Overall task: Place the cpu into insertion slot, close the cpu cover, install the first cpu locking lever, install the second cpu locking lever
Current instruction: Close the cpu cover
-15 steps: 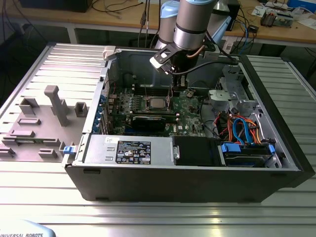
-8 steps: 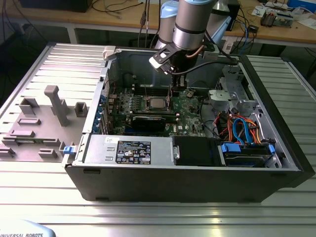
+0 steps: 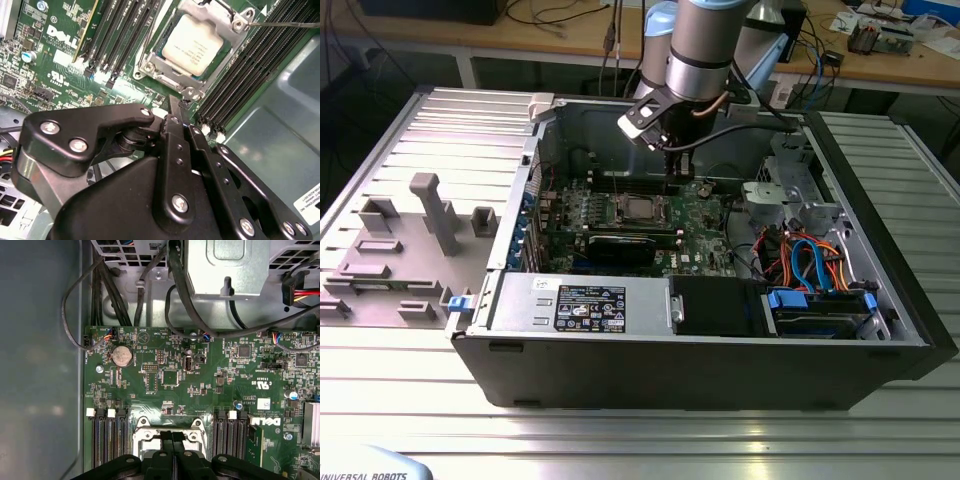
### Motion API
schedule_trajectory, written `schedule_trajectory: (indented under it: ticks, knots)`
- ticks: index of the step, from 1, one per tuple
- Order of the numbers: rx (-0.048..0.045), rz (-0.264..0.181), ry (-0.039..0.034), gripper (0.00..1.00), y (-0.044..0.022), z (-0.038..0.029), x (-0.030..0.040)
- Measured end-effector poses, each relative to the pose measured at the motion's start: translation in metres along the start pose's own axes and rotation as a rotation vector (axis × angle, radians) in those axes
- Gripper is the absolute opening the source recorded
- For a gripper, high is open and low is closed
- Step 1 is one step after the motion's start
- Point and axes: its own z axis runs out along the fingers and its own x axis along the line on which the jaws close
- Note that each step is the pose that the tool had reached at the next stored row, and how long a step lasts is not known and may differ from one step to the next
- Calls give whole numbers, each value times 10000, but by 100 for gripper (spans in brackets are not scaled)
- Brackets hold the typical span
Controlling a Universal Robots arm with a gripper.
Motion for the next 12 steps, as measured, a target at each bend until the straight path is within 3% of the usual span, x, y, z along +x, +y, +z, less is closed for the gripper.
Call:
schedule_trajectory:
  ticks: [9, 12]
  knots:
    - [-2, 1, 3, 11, -8, 6, 0]
    - [20, -8, 0, 11, -55, 34, -1]
